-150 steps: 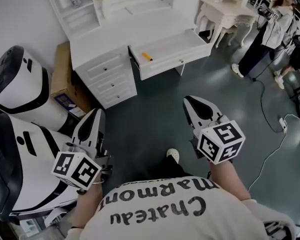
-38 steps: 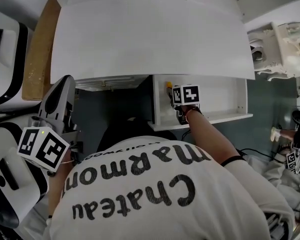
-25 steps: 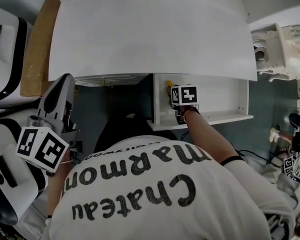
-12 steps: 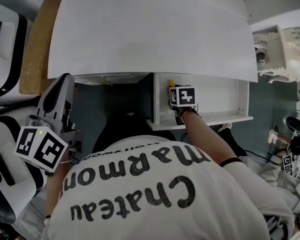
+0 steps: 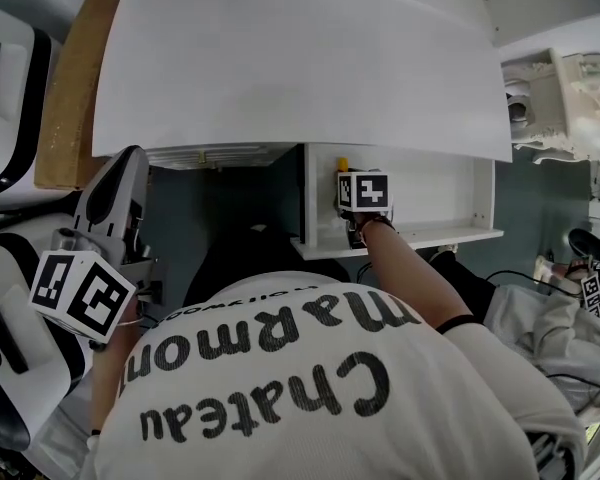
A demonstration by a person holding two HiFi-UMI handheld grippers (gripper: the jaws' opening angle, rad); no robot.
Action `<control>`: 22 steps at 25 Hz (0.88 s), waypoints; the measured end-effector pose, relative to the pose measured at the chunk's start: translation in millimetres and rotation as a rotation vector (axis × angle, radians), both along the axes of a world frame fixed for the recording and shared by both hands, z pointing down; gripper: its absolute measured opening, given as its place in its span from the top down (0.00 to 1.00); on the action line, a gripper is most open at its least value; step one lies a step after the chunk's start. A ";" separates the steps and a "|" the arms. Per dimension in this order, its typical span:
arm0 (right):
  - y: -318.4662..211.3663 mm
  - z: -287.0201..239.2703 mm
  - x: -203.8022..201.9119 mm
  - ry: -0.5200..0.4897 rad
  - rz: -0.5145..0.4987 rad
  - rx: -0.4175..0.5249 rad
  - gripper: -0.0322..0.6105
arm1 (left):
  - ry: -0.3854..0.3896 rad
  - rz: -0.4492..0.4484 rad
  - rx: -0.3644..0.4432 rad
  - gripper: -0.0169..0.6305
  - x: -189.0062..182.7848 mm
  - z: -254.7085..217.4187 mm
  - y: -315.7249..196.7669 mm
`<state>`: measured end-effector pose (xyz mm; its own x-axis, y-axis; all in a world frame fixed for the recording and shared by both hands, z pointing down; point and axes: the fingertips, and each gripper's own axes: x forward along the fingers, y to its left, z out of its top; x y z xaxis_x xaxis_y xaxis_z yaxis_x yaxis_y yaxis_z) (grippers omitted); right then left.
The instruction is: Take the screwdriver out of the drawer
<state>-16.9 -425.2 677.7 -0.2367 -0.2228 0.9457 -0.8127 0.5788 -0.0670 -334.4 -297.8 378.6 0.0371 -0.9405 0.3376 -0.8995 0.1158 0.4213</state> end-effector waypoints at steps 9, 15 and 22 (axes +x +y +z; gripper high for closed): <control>0.7 2.5 1.0 -0.015 0.056 0.010 0.81 | -0.010 0.001 -0.002 0.94 2.4 1.4 5.6; -42.6 13.3 27.6 -0.055 0.141 -0.034 0.82 | -0.014 0.008 -0.016 0.94 26.4 9.5 -40.4; -18.4 3.2 21.0 -0.086 0.185 -0.035 0.82 | -0.025 0.008 -0.002 0.94 23.9 -4.2 -12.6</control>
<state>4.2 -443.6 680.9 -0.2746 -0.2371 0.9318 -0.8955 0.4161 -0.1580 -310.5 -310.5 374.4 0.0366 -0.9397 0.3400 -0.9105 0.1089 0.3989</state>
